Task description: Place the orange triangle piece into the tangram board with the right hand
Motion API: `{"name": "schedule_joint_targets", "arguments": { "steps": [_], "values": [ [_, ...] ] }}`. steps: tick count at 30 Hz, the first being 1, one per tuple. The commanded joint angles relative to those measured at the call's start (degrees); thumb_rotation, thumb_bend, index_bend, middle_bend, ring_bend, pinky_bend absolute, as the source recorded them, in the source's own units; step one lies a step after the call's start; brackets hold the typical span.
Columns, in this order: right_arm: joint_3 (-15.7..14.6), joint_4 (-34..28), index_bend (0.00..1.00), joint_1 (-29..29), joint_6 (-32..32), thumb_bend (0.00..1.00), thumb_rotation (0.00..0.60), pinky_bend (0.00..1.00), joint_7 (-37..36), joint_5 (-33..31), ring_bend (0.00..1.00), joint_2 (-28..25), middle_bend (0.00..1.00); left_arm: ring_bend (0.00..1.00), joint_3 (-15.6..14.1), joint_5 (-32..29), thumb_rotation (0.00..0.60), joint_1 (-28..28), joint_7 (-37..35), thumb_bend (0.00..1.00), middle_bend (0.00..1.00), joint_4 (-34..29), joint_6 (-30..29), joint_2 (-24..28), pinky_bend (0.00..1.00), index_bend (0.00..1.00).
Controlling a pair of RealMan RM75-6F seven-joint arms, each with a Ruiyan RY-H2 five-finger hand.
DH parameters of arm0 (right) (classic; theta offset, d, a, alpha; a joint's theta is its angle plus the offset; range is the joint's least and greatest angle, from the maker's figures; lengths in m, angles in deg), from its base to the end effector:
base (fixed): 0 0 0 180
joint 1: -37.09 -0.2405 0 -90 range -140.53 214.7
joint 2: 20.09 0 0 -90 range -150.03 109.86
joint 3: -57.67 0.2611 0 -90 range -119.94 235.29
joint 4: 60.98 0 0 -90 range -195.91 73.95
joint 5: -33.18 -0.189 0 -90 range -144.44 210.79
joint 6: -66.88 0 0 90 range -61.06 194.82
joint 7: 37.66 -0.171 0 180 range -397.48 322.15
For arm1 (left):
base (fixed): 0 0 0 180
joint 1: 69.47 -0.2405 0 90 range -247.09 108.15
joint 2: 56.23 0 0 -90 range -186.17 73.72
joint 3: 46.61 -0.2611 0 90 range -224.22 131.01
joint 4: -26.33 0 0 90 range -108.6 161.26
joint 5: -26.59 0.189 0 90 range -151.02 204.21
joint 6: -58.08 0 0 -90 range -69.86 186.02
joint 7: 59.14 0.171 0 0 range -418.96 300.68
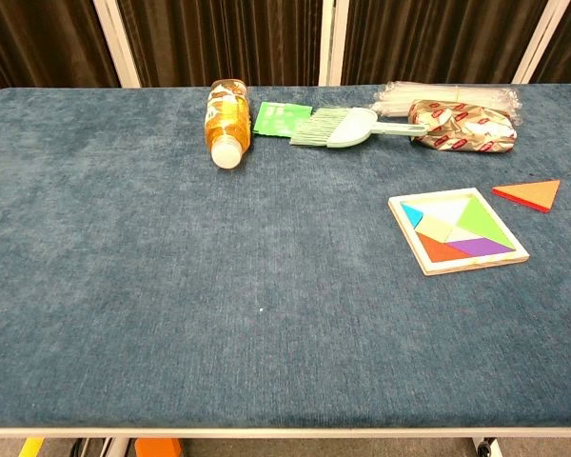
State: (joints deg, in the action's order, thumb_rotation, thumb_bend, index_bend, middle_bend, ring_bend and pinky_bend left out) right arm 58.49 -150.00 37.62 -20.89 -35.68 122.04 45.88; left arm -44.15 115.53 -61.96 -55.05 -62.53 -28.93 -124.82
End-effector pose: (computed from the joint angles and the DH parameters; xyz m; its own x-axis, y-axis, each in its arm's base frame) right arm -0.3249 -0.1706 0.1732 0.4527 -0.0295 0.8912 -0.8908 0.0275 0.4535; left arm -0.2930 0.2192 0.1612 0.4450 -0.0480 0.8942 0.8888 -0.0984 -0.4476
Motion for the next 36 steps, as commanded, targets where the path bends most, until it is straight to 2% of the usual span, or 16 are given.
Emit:
{"name": "schedule_joint_targets", "arguments": {
  "steps": [1,10,14,20,25,30,36],
  "values": [
    [-0.1,0.1,0.0,-0.1,0.2,0.21,0.6,0.0,0.0,0.0,0.0,0.1,0.0,0.05,-0.1,-0.1,0.6,0.0,0.1,0.0,0.12,-0.1,0.3,0.2,0.16,0.17],
    [0.4,0.4,0.0,-0.3,0.6,0.21,0.6,0.0,0.2,-0.9,0.0,-0.1,0.0,0.05,-0.1,-0.5,0.6,-0.2,-0.3,0.0,0.12,-0.2,0.6,0.5,0.16,0.17],
    [0.8,0.2,0.0,-1.3,2.8,0.21,0.6,0.0,0.8,-2.1,0.0,-0.9,0.0,0.05,-0.4,-0.5,0.6,-0.2,-1.1,0.0,0.12,0.3,1.0,0.2,0.16,0.17],
    [3.0,-0.4,0.0,-6.4,11.3,0.2,0.6,0.0,3.3,-5.8,0.0,-3.4,0.0,0.05,-0.8,-0.3,0.6,-0.3,-2.6,0.0,0.12,2.2,1.1,-0.7,0.16,0.17],
    [4.8,-0.2,0.0,-13.0,23.1,0.2,0.6,0.0,0.7,-9.8,0.0,-3.9,0.0,0.05,-0.3,0.1,0.6,-0.2,-2.9,0.0,0.12,2.8,0.3,-1.4,0.13,0.17],
    [6.0,4.5,0.0,-19.2,30.0,0.18,0.6,0.0,9.8,-12.8,0.0,0.0,0.0,0.05,-0.3,0.2,0.6,-0.2,-3.2,0.0,0.12,2.7,0.3,-1.2,0.13,0.17],
    [7.6,8.0,0.0,-25.2,37.1,0.17,0.6,0.0,11.6,-16.4,0.0,4.7,0.0,0.05,-0.5,0.0,0.6,0.0,-3.1,0.0,0.12,2.9,1.0,-1.2,0.13,0.17]
  ]
}}
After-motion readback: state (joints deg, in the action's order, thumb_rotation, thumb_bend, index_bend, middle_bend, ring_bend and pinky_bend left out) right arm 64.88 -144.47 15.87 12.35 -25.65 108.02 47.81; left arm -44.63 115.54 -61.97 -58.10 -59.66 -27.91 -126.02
